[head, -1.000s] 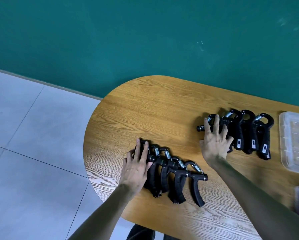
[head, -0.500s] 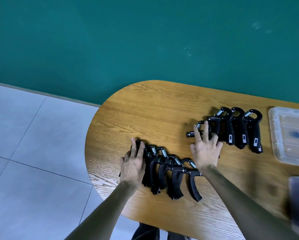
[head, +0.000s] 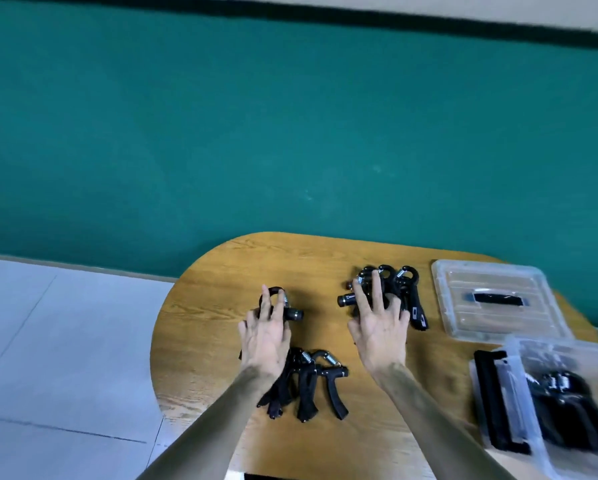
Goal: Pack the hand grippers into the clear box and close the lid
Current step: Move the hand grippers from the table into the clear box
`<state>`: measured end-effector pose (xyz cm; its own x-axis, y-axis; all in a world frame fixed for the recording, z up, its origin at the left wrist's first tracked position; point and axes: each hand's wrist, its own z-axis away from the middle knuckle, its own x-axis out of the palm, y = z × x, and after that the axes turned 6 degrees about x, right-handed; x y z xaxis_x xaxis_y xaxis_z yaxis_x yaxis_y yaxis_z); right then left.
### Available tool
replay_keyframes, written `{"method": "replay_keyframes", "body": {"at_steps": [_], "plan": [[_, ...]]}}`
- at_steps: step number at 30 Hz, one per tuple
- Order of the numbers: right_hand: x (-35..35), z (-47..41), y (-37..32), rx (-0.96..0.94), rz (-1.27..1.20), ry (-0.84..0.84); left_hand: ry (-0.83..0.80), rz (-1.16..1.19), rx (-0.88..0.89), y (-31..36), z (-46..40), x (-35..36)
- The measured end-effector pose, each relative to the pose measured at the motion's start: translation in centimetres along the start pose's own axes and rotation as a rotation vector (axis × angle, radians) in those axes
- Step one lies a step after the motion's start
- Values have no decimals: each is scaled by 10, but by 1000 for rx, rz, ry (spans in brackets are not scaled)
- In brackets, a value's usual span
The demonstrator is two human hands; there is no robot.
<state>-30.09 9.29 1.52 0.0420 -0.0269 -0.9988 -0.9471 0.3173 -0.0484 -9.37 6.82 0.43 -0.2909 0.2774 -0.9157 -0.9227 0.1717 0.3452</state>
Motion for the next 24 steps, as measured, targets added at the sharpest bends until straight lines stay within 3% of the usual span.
{"method": "replay_keyframes", "body": {"at_steps": [13, 24], "plan": [[-143, 25, 82, 130, 46, 134, 186, -44, 223, 163, 4, -91], [-184, 43, 207, 132, 12, 187, 187, -41, 291, 309, 39, -68]]}}
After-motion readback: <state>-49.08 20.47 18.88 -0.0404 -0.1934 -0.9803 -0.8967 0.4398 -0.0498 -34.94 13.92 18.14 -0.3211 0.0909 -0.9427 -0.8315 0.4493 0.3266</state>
